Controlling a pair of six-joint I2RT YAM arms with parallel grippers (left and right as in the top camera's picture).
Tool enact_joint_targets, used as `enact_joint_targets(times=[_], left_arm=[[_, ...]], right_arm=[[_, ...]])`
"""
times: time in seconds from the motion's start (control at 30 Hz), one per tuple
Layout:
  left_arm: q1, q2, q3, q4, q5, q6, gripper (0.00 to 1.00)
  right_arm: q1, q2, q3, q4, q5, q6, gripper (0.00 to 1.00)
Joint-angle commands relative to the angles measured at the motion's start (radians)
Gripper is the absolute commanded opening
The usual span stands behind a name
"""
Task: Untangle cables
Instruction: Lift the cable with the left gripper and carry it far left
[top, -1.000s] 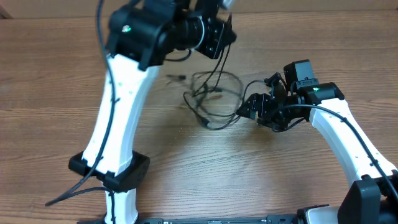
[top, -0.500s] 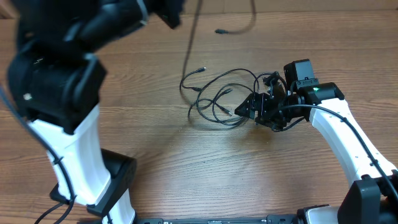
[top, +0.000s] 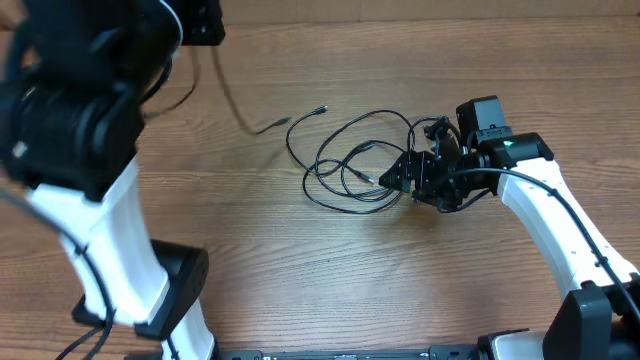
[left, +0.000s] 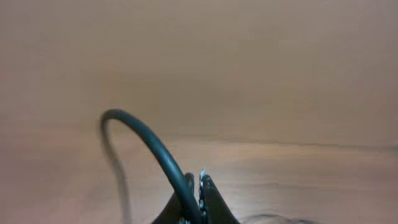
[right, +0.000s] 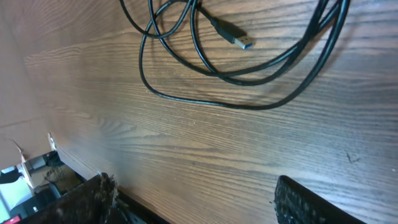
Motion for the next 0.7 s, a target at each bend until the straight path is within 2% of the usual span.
enact_joint_targets(times=[0.0,0.1,0.27,0.53,0.67], left_arm=[[0.024,0.059,-0.081,-0.067,-0.552,-0.156,0.04],[0.065,0.060,-0.170,-0.075,-0.655,-0.201,0.04],[0.203,0.060,-0.267,-0.075,-0.603,-0.209,0.04],[0.539,0.060,-0.411,-0.118,-0.209,-0.209,0.04],[0.636,0.061,-0.538,-0.172,-0.082,-0.201,0.04]], right_arm=[[-0.001,0.003,0.013,-0.002,0.003,-0.008,0.80],[-0.001,0.003,0.013,-0.017,0.011,-0.008,0.81],[-0.001,0.003,0.013,-0.028,0.030,-0.008,0.81],[-0.001,0.003,0.013,-0.027,0.030,-0.008,0.80],[-0.001,0.003,0.013,-0.028,0.029,-0.008,0.80]])
